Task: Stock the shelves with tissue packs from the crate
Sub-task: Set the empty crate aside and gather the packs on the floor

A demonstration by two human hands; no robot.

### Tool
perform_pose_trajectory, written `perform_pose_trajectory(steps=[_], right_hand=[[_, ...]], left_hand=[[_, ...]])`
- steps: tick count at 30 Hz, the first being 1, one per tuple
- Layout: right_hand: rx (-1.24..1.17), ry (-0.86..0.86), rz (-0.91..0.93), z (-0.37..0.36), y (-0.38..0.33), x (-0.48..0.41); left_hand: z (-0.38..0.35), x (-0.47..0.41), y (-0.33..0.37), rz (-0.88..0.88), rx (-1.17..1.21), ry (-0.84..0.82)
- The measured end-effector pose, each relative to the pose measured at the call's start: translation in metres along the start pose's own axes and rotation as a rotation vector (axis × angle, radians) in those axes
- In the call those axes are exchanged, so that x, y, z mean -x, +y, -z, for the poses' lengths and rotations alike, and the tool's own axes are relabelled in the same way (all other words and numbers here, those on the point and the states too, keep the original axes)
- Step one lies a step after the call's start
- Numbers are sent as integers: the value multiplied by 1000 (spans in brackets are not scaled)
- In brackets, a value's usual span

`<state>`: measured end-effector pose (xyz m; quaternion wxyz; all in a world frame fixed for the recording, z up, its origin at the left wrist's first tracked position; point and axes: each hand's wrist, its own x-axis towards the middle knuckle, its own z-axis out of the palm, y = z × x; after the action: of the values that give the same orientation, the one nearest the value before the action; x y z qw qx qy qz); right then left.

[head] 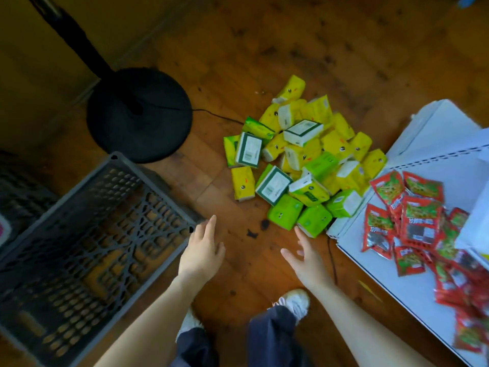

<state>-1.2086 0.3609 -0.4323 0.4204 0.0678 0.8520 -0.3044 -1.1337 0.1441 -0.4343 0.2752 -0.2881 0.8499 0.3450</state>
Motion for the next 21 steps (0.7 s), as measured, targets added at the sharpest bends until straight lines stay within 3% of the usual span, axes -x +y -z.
perform_pose_trajectory(steps=[8,15,18,21], right_hand=[[7,84,147,14,66,-112],[-95,522,241,11,146,-217],[-54,753,334,34,168,-248],[35,870,380,81,178,-281]], left_hand=[[-86,-127,53,-40,96,56],[-178,-226,67,-308,72,143],[-186,-266,79,-469,47,207],[-174,-304,102,-611,-65,322]])
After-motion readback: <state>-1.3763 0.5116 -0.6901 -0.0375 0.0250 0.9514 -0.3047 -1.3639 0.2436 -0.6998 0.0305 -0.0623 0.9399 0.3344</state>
